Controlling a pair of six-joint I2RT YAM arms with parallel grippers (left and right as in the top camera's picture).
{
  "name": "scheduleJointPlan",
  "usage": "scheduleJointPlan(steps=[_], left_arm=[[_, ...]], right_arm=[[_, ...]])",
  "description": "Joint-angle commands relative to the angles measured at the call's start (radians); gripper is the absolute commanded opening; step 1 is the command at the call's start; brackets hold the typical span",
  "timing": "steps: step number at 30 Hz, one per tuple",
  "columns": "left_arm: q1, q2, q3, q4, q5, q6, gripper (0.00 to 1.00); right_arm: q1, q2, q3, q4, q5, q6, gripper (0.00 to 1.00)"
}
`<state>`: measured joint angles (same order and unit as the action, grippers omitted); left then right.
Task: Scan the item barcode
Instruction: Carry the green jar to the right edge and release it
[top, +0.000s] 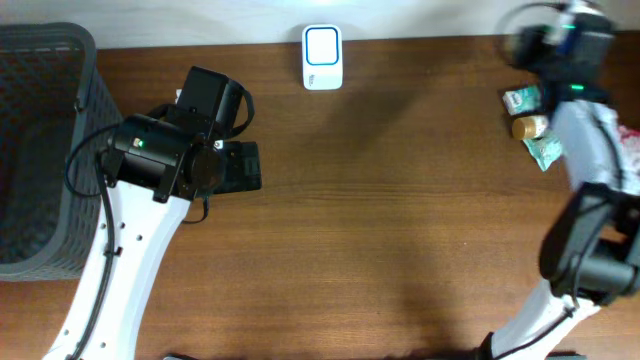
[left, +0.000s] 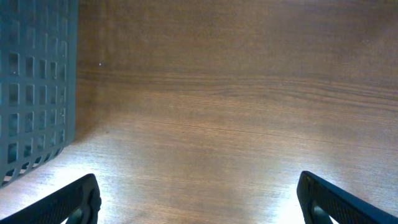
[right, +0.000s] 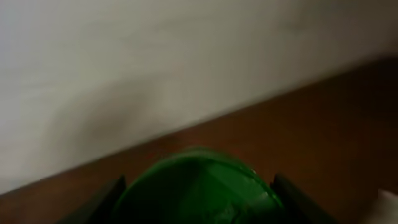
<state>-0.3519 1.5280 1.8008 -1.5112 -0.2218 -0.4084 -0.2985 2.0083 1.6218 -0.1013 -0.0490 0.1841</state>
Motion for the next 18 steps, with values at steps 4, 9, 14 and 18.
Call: scheduleJointPlan(steps=[4,9,14,18], left_arm=[[0.002,-0.003,-0.001,-0.001,-0.010,0.002,0.99],[0.002,-0.003,-0.001,-0.001,-0.010,0.002,0.99],[0.002,-0.003,-0.001,-0.001,-0.010,0.002,0.99],[0.002,-0.003,-0.001,-0.001,-0.010,0.002,0.99]], right_arm=[[-0.179,-0.026,0.013,-0.310,0.140,0.005,0.40],[-0.219,-0.044,0.013,-0.437,0.140,0.005,0.40],[-0.220,-0.074,0.013,-0.591,0.237,0.005,0.43],[-0.220,-0.070,0.007,-0.658,0.304,0.008,0.44]])
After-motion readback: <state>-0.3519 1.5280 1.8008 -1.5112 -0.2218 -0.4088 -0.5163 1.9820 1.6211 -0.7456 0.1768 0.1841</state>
